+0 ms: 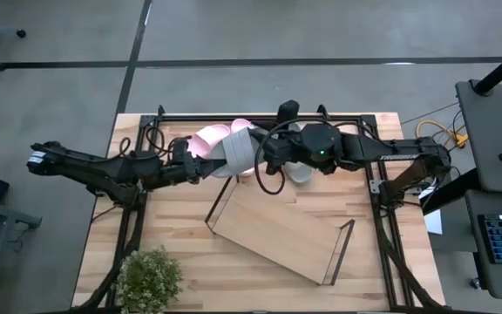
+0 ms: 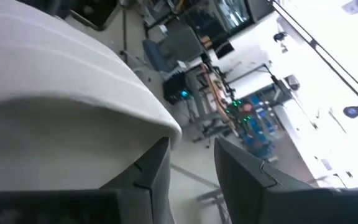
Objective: Pick and place slides into the shelf
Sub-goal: Put the right gray slipper on the shelf
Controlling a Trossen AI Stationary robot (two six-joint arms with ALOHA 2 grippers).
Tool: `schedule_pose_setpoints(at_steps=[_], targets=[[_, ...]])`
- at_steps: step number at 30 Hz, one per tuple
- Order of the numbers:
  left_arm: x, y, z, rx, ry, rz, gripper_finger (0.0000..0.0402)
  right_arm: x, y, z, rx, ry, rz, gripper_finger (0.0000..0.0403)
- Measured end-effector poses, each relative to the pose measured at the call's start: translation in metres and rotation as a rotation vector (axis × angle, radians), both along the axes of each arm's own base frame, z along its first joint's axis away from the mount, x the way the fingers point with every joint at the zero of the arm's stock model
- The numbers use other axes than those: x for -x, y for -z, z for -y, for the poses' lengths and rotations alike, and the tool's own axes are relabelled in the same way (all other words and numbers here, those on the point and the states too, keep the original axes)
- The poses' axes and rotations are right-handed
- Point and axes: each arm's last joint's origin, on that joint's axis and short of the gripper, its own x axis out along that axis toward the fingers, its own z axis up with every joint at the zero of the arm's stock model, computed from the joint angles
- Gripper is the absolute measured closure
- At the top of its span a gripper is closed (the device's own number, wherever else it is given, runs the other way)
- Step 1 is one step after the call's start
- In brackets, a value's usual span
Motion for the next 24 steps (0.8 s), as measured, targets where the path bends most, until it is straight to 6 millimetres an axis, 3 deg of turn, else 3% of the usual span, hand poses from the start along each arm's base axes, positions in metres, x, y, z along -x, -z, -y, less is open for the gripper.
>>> schedule_pose_setpoints(at_steps=[7,14,19,24], targets=[[0.007,-0.007,-0.002,-0.051,-0.053,0.031,0.0385,0.023,-0.035,0.009,0.006,0.080,0.109,0.0298],[0.012,-0.024,-0.005,-0.263,-0.163,0.070,0.0385,0.079,-0.081,0.032,-0.237,0.156,0.437,0.0310],[0.003,-0.032,-0.003,-0.366,-0.220,0.087,0.0385,0.110,-0.089,0.042,-0.369,0.187,0.530,0.0317],[-0.018,-0.032,0.004,-0.424,-0.293,0.057,0.0385,0.118,-0.085,0.042,-0.416,0.196,0.494,0.0323]])
